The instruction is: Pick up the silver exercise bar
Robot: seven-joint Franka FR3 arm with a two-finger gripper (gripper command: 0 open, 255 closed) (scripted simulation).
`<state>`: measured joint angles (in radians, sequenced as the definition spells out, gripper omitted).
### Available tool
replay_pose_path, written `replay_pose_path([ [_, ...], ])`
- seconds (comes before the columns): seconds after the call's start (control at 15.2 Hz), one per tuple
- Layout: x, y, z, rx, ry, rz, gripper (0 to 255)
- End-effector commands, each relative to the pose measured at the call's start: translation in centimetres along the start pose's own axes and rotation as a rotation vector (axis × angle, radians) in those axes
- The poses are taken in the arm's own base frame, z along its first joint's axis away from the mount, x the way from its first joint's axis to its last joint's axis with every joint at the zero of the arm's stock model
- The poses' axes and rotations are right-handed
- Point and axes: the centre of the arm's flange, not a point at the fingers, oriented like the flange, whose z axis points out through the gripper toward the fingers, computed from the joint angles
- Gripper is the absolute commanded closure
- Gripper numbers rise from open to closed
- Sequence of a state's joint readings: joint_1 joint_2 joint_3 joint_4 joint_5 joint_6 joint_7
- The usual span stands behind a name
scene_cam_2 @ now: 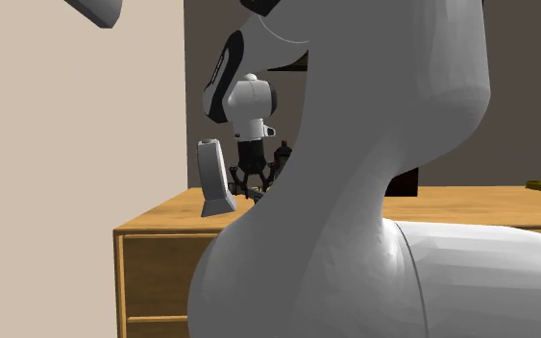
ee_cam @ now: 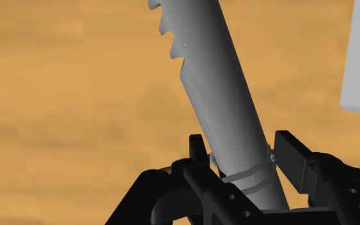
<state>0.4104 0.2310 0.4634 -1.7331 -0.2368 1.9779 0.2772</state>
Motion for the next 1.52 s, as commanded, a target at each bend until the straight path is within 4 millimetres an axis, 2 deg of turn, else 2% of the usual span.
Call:
replay_pose_path([
  [0.0,0.0,0.0,0.1,0.0,0.0,0.0,255],
  [0.33,0.0,0.0,0.0,0.0,0.0,0.0,255],
  [1.32,0.5,0.8,-7.8,0.0,0.0,0.0,255],
  [1.45,0.5,0.8,-7.9,0.0,0.0,0.0,255],
])
